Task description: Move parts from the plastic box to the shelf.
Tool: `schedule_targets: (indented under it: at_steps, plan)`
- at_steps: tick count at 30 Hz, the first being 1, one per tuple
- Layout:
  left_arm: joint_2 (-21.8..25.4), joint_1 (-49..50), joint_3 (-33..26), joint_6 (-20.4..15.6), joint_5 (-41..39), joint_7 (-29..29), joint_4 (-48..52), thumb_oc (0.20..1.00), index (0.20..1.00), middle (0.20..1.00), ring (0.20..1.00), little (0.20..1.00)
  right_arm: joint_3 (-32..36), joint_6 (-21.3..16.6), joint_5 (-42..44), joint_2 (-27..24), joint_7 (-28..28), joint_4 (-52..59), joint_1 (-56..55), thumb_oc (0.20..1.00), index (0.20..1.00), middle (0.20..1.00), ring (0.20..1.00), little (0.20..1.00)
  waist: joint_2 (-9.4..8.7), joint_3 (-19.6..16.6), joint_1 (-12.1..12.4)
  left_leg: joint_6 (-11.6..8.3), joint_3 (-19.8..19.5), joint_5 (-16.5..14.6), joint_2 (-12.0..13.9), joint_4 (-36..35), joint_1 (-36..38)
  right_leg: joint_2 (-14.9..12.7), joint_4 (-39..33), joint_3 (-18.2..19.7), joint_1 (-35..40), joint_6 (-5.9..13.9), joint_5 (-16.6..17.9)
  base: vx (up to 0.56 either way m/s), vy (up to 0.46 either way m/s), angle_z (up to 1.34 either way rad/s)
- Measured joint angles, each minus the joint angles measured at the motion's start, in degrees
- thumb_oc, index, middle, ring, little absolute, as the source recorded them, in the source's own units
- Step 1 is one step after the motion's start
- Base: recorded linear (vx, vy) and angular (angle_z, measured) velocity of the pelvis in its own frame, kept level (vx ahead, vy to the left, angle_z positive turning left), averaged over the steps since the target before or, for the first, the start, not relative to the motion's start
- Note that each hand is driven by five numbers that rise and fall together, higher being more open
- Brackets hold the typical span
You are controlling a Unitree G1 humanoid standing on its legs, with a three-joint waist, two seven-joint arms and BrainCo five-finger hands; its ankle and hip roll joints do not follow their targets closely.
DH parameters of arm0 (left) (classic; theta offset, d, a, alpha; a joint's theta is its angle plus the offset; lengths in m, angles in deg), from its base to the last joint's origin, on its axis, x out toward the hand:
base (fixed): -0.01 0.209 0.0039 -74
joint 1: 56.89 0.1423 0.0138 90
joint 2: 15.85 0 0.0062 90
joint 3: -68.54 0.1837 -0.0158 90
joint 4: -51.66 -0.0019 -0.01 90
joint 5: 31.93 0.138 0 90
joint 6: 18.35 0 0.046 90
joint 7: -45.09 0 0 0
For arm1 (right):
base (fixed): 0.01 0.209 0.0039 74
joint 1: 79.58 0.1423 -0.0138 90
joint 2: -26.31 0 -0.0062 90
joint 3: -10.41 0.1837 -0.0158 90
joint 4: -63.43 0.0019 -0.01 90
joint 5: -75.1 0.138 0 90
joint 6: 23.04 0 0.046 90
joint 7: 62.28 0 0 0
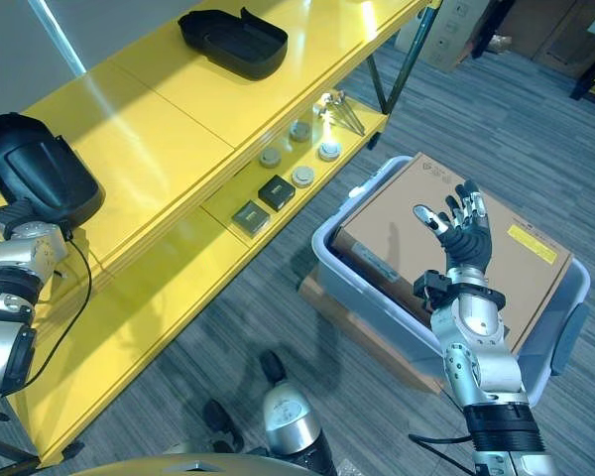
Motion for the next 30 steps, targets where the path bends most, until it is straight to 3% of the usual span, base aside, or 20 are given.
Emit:
schedule_targets:
  at_steps: [13, 14, 15, 30]
  plan:
    - [-0.32, -0.22, 0.02, -0.41, -1.57, 0.77, -0.11, 0.2, 0.2, 0.2, 0.2, 0.2, -0.01, 0.0, 0.01, 0.0, 0.2, -0.18, 0.0, 1.0, 1.0, 1.0, 1.0, 1.0, 0.0, 0.0, -0.59, 0.03, 0.56, -0.06, 0.01, 0.01, 0.4, 0.05, 0.02, 0.19, 0.17, -0.02, 0.03, 0.0, 0.001, -0.02]
    - [-0.33, -0.22, 0.08, -0.4, -1.55, 0.63, -0.11, 0.768, 0.768, 0.768, 0.768, 0.768, -0.01, 0.0, 0.01, 0.0, 0.27, -0.18, 0.0, 1.0, 1.0, 1.0, 1.0, 1.0, 0.0, 0.0, -0.61, 0.03, 0.56, -0.06, 0.01, 0.01, 0.47, 0.06, 0.02, 0.19, 0.24, -0.02, 0.03, 0.0, 0.0, 0.0]
    - [-0.34, -0.22, 0.14, -0.37, -1.56, 0.61, -0.12, 1.0, 1.0, 1.0, 1.0, 1.0, -0.01, 0.0, 0.01, 0.0, 0.31, -0.18, 0.0, 1.0, 1.0, 1.0, 1.0, 1.0, 0.0, 0.0, -0.62, 0.03, 0.57, -0.06, 0.01, 0.01, 0.5, 0.06, 0.02, 0.19, 0.27, -0.02, 0.03, 0.0, 0.0, 0.0]
    - [-0.83, -0.21, 0.19, -0.31, -1.86, -0.44, -0.11, 1.0, 1.0, 1.0, 1.0, 1.0, -0.01, -0.01, 0.01, 0.0, 1.38, -0.18, -0.24, 1.0, 1.0, 1.0, 1.0, 1.0, 0.0, 0.0, -0.57, 0.03, 0.5, -0.07, 0.03, 0.0, 1.43, 0.05, 0.03, 0.13, 1.28, -0.26, 0.19, 0.0, 0.0, 0.0]
